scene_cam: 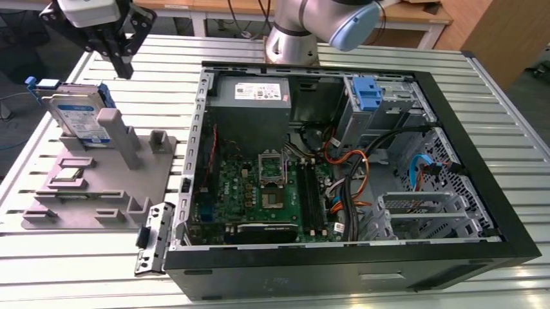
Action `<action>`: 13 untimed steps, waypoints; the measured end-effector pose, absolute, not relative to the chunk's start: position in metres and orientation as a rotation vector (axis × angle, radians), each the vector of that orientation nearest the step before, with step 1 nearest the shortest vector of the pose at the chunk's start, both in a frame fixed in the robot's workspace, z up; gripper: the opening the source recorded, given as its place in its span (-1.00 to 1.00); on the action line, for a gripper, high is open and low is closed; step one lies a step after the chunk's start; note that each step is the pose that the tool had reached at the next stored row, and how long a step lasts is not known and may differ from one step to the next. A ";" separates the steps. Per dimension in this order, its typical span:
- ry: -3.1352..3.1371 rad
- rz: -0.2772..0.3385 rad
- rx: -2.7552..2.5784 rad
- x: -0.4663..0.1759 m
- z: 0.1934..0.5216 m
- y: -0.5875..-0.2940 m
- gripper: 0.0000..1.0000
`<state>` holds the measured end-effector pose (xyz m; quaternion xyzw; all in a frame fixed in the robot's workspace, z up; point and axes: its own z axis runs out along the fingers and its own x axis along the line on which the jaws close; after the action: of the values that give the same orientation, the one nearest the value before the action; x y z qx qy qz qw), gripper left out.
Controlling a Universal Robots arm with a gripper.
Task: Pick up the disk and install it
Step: 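Reach for the disk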
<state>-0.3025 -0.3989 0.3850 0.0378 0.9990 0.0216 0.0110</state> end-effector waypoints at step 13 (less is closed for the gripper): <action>3.116 0.068 0.118 -0.335 0.380 -0.399 -0.80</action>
<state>-0.3347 -0.3990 0.3800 0.0378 0.9990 0.0217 0.0111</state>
